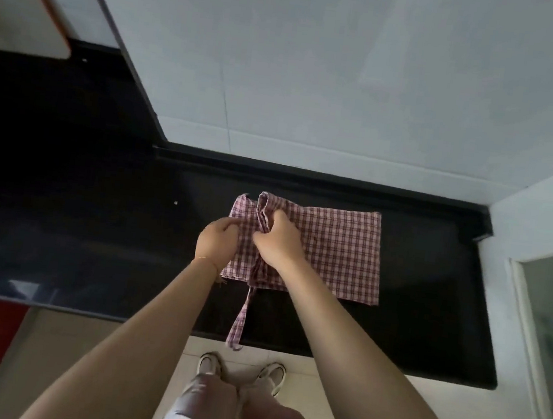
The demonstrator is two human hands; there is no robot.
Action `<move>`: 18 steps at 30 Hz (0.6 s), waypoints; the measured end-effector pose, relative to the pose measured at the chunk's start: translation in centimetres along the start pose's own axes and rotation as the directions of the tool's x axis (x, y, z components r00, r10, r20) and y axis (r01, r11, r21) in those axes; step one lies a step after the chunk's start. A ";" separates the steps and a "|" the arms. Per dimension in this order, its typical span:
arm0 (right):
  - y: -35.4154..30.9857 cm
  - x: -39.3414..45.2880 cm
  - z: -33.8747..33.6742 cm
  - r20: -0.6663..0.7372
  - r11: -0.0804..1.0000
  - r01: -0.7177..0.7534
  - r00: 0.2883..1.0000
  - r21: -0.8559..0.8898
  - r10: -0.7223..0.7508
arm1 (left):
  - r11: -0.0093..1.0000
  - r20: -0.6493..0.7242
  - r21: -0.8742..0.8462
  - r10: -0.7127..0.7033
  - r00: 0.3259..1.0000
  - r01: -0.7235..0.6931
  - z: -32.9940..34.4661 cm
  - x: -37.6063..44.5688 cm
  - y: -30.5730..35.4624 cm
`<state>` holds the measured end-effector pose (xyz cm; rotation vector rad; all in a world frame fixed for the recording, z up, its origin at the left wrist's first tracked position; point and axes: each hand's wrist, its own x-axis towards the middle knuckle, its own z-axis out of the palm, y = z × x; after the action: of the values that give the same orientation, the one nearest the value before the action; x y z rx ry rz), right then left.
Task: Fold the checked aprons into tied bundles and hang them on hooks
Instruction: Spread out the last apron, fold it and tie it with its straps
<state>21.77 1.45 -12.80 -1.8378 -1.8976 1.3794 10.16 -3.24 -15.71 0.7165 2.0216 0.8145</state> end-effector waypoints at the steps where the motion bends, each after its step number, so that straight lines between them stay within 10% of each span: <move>1: 0.0 0.2 0.6 -0.004 1.000 -0.001 1.000 -0.011 0.001 | 0.998 0.010 -0.061 -0.030 0.999 0.031 -0.4 0.1 0.1; 13: 0.2 1.3 1.0 0.232 0.999 -0.007 0.973 0.041 -0.003 | 0.987 0.151 0.159 -0.026 0.988 0.001 -0.2 2.7 0.1; 18: 3.2 0.7 -1.5 -0.257 0.986 0.078 0.960 -0.146 -0.114 | 0.949 0.050 0.313 -0.048 0.998 0.030 1.0 3.3 0.4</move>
<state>24.82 2.21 -14.51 -1.8529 -1.9499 0.9418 9.44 -0.33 -17.37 0.8619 2.1286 0.4481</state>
